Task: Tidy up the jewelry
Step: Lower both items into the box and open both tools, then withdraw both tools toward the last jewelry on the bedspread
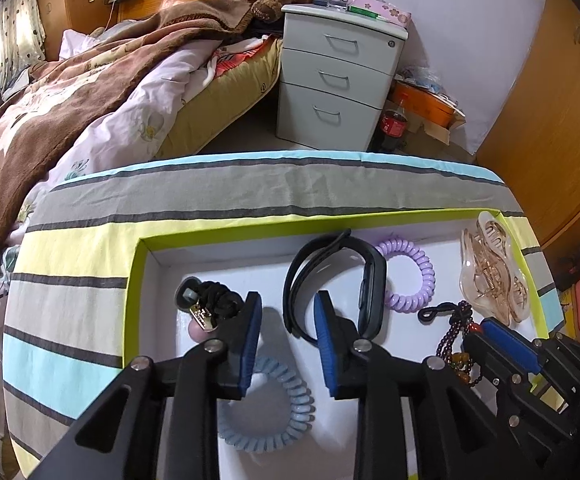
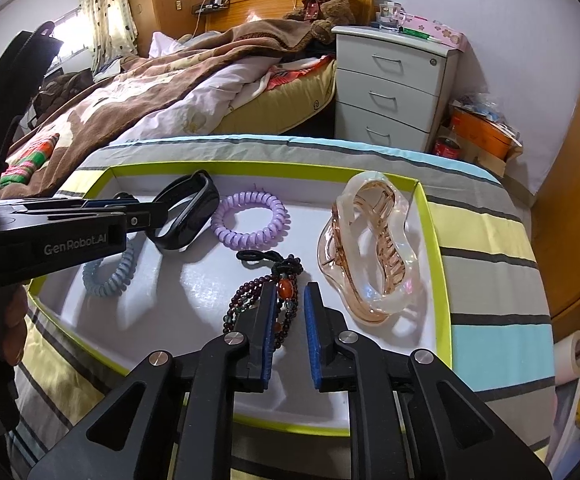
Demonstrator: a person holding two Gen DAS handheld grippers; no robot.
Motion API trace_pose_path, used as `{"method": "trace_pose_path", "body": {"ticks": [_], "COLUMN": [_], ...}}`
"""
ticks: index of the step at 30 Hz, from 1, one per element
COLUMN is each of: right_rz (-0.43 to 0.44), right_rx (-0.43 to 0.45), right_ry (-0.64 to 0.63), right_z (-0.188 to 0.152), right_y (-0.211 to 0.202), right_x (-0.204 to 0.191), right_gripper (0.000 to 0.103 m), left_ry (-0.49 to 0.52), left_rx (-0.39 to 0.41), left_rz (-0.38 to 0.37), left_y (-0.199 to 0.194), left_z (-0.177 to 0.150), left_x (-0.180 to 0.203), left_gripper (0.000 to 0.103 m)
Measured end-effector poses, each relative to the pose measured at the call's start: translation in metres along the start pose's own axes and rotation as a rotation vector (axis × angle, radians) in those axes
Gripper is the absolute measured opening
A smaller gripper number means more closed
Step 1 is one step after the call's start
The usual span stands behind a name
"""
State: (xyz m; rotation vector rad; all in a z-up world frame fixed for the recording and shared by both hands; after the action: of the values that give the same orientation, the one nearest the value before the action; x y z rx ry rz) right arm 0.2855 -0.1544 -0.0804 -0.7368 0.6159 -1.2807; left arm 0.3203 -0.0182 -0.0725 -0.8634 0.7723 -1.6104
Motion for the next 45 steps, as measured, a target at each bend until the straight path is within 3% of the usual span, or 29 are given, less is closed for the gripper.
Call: {"method": "trace_pose_path", "body": {"ticks": [11,27,31,45], "right_rz": [-0.007,-0.015,-0.008,0.02], "right_rx": [0.03,0.069,0.088,0.119], "right_ry": [0.0,0.012,0.017,0.013], "right_z": [0.002,-0.003,-0.007,-0.035], "right_y": [-0.014,-0.042,-0.054,-0.087], "right_x": [-0.002,-0.007,-0.01,-0.027], "right_gripper": [0.02,0.023,0.036,0.037], "left_ry": [0.012,0.012,0.011,-0.004], "left_rx": [0.034,0.091,0.103,0.139], "left_rz": [0.004,-0.01,-0.007,-0.019], "left_y": [-0.021,-0.062,-0.072,-0.107], "left_z": [-0.004,-0.018,-0.025,-0.068], "left_x": [0.003,0.006,0.006,-0.003], "left_gripper": [0.041,0.043,0.044,0.048]}}
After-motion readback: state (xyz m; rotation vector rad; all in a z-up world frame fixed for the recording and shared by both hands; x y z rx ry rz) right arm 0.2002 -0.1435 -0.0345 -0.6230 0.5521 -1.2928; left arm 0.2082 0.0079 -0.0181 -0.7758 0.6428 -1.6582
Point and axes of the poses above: each gripper's, at about its wrist camera, not at the fingertips, and y roughly the way its jaws point, x to its right, z to its top, the point moved 7 cm from there along y, roughly the way its jaws point, and after that the axes turned 3 degrees about -z, right-handed, at the moved point
